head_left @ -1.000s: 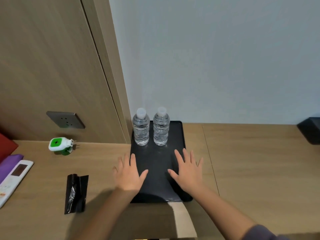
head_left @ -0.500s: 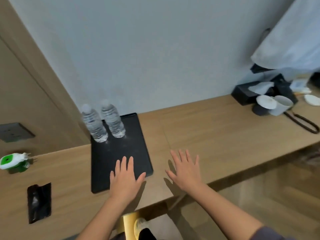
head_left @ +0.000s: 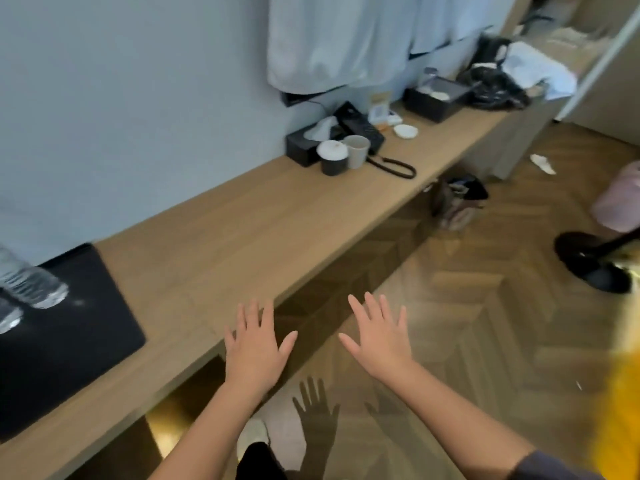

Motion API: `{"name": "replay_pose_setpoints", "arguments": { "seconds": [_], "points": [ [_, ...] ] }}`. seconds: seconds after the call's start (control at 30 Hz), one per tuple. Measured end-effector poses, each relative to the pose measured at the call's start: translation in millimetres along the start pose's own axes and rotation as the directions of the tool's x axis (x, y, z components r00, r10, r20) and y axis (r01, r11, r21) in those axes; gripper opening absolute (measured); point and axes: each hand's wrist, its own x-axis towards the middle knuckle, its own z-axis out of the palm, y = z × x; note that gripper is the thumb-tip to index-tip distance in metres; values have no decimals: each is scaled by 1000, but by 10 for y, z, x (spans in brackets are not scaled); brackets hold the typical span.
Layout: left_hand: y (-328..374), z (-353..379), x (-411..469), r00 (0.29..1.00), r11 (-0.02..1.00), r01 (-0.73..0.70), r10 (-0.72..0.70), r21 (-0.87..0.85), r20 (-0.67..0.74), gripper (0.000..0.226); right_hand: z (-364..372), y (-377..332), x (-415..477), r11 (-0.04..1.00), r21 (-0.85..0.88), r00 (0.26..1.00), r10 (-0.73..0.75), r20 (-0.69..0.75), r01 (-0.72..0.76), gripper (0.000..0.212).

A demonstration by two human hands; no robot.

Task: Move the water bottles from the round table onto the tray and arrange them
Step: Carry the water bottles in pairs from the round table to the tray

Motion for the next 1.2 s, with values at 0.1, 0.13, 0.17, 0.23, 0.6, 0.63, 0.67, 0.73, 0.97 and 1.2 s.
{"name": "replay_pose_setpoints", "arguments": {
  "seconds": [0.1, 0.13, 0.17, 0.23, 0.6, 0.63, 0.67, 0.73, 0.97, 1.2],
  "points": [
    [494, -5, 59, 991, 991, -135, 135, 25, -7, 78, -94, 477, -192, 991, 40, 991, 129, -39, -127, 75],
    [639, -5, 85, 983, 982, -185, 185, 30, -9, 77, -130, 620, -252, 984, 51, 983, 173, -55, -170, 75],
    [782, -3, 112, 972, 972, -233, 233, 29, -10, 77, -165, 757, -317, 975, 59, 973, 217, -74, -213, 75],
    [1049, 4, 160, 948, 948, -319, 319, 14, -14, 76, -230, 1000, -435, 953, 67, 947, 302, -113, -296, 76],
    [2383, 119, 487, 755, 756, -655, 655, -8, 32, 76, -344, 1907, -752, 784, 144, 768, 620, -158, -604, 73],
    [2460, 123, 515, 740, 740, -672, 672, -3, 39, 76, -335, 1961, -732, 767, 146, 751, 642, -154, -625, 73],
    [2533, 129, 542, 726, 726, -687, 687, 1, 45, 76, -331, 2010, -709, 750, 149, 735, 661, -152, -644, 73],
    [2662, 148, 589, 697, 698, -716, 714, 11, 57, 76, -323, 2107, -664, 723, 157, 708, 690, -147, -672, 74],
    [3205, 170, 684, 625, 624, -781, 780, 27, 41, 77, -461, 2531, -652, 653, 178, 636, 757, -150, -736, 75],
    [3974, 345, 708, 614, 615, -788, 786, 11, 74, 78, -574, 3270, -658, 651, 231, 634, 758, -152, -723, 74]
  ]
}}
